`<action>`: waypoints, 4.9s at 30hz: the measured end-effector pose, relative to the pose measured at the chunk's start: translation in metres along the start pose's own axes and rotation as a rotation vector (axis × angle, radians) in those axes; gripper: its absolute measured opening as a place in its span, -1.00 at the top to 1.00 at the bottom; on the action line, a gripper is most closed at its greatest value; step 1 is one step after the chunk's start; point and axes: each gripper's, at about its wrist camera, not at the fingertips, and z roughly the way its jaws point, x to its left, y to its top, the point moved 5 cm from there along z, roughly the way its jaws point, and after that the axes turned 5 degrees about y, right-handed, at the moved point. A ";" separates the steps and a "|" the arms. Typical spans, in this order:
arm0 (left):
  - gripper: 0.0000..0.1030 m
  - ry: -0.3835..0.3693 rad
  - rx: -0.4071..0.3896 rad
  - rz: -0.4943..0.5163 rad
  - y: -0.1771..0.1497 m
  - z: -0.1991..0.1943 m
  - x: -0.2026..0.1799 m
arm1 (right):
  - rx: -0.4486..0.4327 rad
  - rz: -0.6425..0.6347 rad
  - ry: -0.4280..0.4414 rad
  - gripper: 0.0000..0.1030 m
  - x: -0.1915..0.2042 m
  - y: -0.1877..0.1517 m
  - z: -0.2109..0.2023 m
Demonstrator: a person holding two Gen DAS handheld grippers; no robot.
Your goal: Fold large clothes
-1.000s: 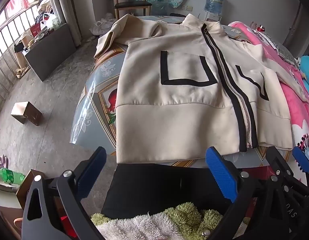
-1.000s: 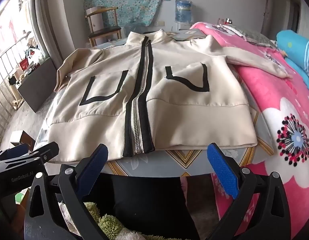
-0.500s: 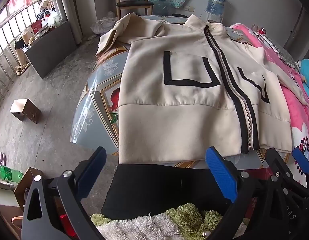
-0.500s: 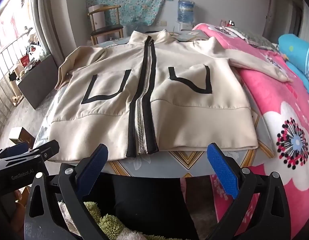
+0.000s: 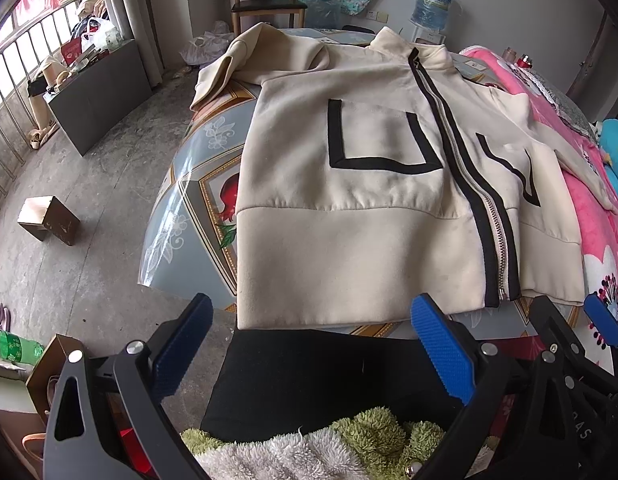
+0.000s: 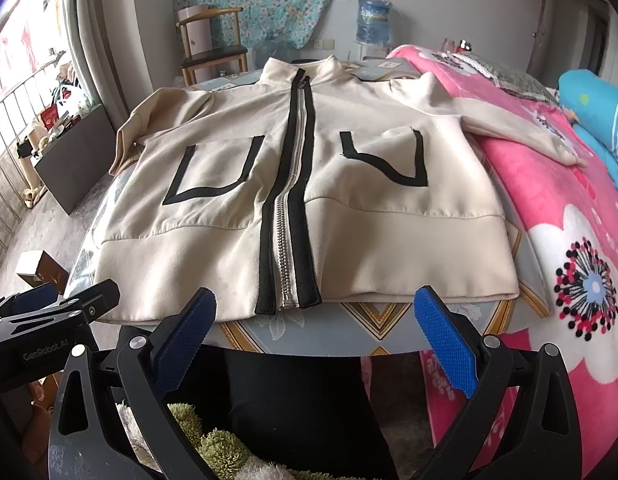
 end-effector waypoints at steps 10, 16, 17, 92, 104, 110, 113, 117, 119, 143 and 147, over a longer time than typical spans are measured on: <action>-0.90 -0.001 0.000 -0.003 0.000 0.002 0.001 | -0.001 -0.003 -0.001 -0.86 0.002 0.000 0.001; -0.90 -0.001 0.001 -0.004 0.000 0.002 0.001 | -0.001 -0.005 -0.002 -0.86 0.003 0.000 0.001; -0.90 -0.001 0.001 -0.003 0.000 0.001 0.001 | 0.000 -0.006 -0.002 -0.86 0.002 0.001 0.000; -0.90 -0.122 -0.244 0.109 0.125 0.008 0.029 | -0.154 -0.120 -0.058 -0.86 0.021 0.102 0.018; -0.90 -0.395 -0.283 -0.083 0.181 0.010 0.048 | -0.155 -0.196 0.245 -0.86 0.061 0.158 0.067; -0.90 -0.194 -0.325 -0.010 0.202 0.031 0.051 | -0.072 -0.205 0.330 -0.86 0.079 0.166 0.096; -0.90 -0.093 -0.327 0.012 0.213 0.051 0.058 | -0.031 -0.184 0.380 -0.86 0.086 0.168 0.106; -0.90 0.028 -0.313 0.054 0.224 0.081 0.074 | 0.005 -0.176 0.393 -0.86 0.088 0.168 0.116; -0.90 0.088 -0.311 0.103 0.228 0.099 0.079 | 0.014 -0.172 0.395 -0.86 0.085 0.167 0.118; 0.91 0.045 -0.130 0.045 0.277 0.121 0.118 | 0.035 -0.068 0.374 -0.86 0.045 0.165 0.127; 0.92 -0.225 -0.149 0.026 0.296 0.056 0.073 | 0.022 -0.035 0.373 -0.86 0.032 0.168 0.124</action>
